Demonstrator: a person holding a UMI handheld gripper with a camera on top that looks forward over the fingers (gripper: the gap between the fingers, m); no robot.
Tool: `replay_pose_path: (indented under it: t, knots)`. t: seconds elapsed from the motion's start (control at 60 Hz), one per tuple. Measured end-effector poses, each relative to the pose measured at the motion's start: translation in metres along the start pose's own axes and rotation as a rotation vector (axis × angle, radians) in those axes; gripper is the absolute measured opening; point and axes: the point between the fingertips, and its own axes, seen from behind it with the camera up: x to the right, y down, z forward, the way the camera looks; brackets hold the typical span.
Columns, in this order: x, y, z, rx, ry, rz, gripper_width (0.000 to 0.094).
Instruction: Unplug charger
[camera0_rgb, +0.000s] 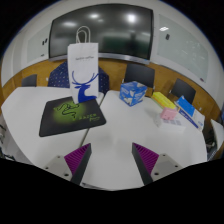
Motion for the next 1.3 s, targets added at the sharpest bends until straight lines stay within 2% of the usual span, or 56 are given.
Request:
replay_pose_path:
  t: [0.15, 0.417, 0.6, 0.833, 1.3]
  knots:
    - [0.040, -0.007, 0.002, 0.035, 0.073, 0.048, 0.0855]
    - [0.156, -0.012, -0.001, 0.088, 0.228, 0.170, 0.0854]
    - [0.214, -0.019, -0.001, 0.166, 0.306, 0.205, 0.0859]
    - [0.230, -0.047, 0.036, 0.301, 0.248, 0.181, 0.0855]
    - [0.250, -0.091, 0.150, 0.361, 0.181, 0.191, 0.0855]
